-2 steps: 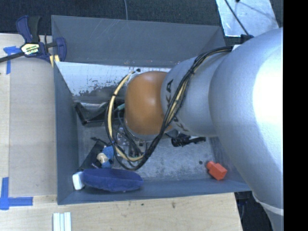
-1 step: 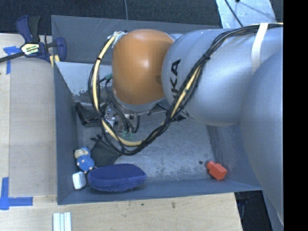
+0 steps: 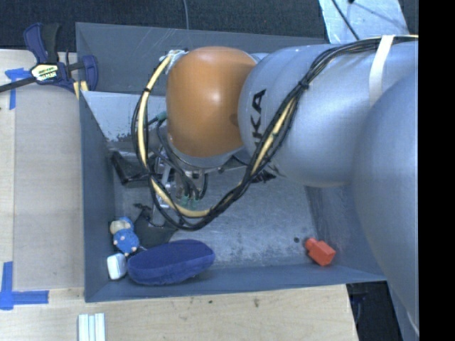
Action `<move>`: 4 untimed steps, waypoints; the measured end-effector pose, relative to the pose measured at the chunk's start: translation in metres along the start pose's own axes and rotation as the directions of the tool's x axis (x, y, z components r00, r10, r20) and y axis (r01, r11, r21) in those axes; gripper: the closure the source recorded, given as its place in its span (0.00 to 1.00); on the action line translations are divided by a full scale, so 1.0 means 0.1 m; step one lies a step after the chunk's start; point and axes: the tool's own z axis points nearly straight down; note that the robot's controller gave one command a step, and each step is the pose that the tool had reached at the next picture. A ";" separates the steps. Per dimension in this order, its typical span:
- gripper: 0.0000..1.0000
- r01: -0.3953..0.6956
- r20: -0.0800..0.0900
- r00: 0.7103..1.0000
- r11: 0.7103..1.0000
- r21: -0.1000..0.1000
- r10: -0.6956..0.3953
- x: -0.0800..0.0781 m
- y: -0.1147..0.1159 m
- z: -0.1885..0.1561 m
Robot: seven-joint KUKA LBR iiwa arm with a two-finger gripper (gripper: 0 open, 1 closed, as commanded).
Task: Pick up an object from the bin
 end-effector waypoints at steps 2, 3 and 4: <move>0.00 0.072 -0.001 0.997 0.997 0.000 -0.072 0.16 -0.15 1.16; 0.00 0.450 0.001 0.893 0.893 0.003 -0.450 -0.05 -1.02 1.22; 0.00 0.369 0.030 0.929 0.929 -0.004 -0.369 0.05 -1.28 1.41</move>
Offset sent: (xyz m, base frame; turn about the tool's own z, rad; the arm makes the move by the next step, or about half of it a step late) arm -0.0214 0.0143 -0.0803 -0.0350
